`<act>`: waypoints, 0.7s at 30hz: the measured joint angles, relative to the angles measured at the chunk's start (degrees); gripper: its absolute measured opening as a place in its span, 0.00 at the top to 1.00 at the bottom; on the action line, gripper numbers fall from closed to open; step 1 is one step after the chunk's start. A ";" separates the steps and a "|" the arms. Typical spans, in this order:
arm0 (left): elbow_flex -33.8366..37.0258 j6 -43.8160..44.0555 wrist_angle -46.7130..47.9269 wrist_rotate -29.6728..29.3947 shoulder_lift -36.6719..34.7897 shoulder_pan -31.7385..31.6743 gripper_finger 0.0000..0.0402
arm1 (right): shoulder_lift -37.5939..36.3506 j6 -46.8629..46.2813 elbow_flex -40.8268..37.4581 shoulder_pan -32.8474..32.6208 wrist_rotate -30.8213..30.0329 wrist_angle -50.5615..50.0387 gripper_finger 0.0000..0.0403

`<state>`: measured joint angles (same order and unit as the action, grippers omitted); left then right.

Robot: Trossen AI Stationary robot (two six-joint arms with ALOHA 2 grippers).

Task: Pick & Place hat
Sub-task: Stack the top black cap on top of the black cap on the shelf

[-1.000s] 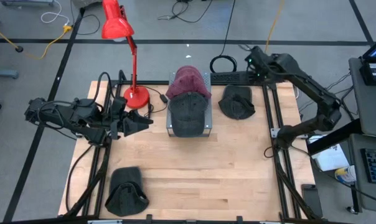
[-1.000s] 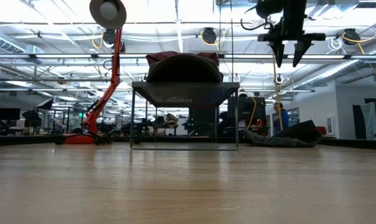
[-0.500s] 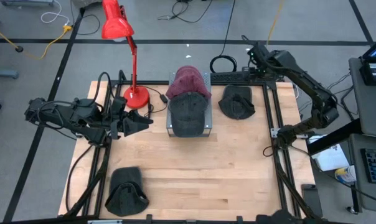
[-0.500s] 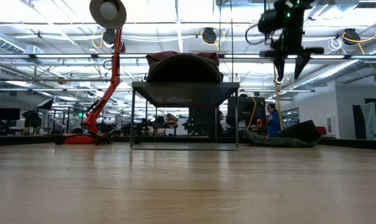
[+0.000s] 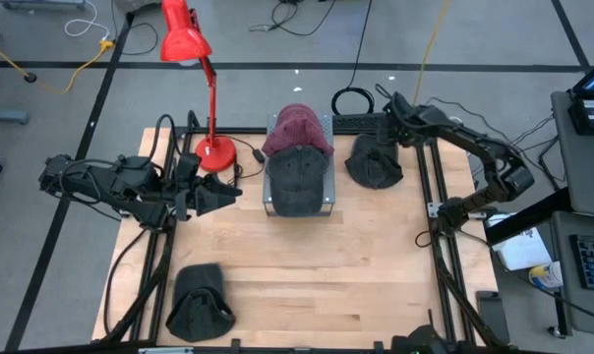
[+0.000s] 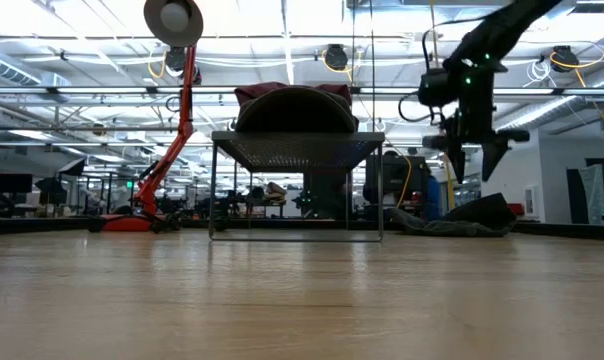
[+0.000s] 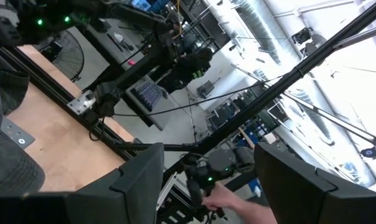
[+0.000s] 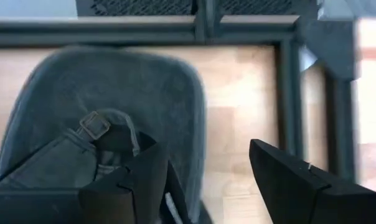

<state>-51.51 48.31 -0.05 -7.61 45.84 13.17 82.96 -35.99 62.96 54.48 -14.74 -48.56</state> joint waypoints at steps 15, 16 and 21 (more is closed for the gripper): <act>0.00 0.12 0.02 -1.61 -0.01 -0.01 0.36 | 0.00 0.79 -12.59 2.65 4.94 17.55 0.45; 0.00 0.17 0.02 -1.60 0.00 0.00 0.36 | 0.02 0.85 -12.88 3.08 5.79 17.89 0.45; 0.00 0.46 0.00 -1.60 0.00 0.00 0.36 | -0.02 1.00 -12.90 4.02 6.04 18.46 0.46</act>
<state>-51.51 48.77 -0.05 -9.21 45.84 13.17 82.94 -34.98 50.06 58.50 -8.70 -30.10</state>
